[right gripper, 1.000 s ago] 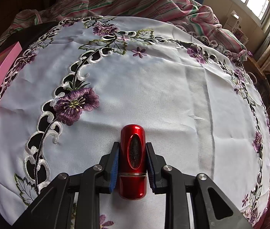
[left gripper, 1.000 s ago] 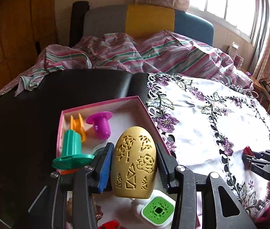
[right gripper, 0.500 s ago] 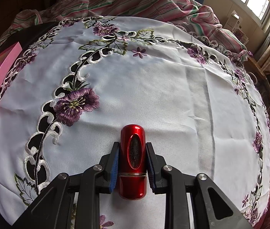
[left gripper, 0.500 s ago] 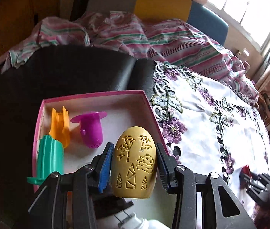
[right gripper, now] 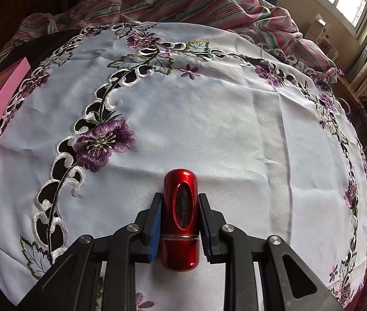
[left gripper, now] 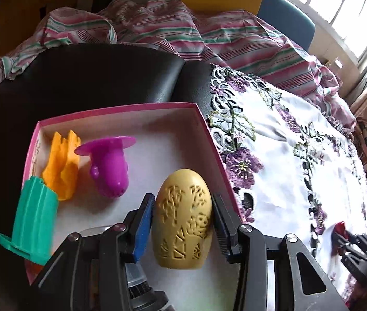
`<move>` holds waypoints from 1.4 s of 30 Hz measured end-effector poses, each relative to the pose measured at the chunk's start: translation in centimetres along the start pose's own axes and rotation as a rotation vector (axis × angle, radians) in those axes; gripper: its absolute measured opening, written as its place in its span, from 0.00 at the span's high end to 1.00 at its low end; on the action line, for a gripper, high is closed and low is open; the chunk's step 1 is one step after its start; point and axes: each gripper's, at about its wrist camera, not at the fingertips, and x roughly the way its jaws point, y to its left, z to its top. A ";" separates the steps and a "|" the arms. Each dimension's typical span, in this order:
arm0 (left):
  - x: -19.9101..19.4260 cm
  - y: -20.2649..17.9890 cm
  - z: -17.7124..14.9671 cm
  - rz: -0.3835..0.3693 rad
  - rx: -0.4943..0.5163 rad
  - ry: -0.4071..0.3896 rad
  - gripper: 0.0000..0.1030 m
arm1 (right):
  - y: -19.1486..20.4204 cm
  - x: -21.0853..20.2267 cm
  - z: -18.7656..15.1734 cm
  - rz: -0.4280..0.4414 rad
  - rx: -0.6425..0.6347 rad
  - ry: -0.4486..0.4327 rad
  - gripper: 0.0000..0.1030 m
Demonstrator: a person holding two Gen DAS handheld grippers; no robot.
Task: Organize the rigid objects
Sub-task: 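Lower the yellow soap into the tray and open the left tool, then carry the red cylinder into the pink tray with the right tool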
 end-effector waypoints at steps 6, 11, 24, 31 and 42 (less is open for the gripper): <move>-1.0 0.0 0.2 -0.020 0.000 -0.029 0.55 | 0.1 0.0 0.0 -0.004 -0.007 -0.001 0.76; -3.3 -0.7 -0.3 -0.004 0.040 -0.095 0.55 | 0.2 0.0 0.0 -0.007 -0.012 -0.003 0.76; -9.7 -0.2 -6.5 0.099 0.090 -0.207 0.51 | 0.2 -0.2 -0.1 -0.010 -0.020 -0.007 0.76; -12.1 1.0 -9.1 0.139 0.065 -0.241 0.49 | 0.2 -0.3 -0.1 -0.011 -0.017 -0.008 0.76; -13.5 3.8 -11.8 0.174 -0.003 -0.260 0.48 | 0.2 -0.2 -0.1 -0.022 -0.006 -0.007 0.76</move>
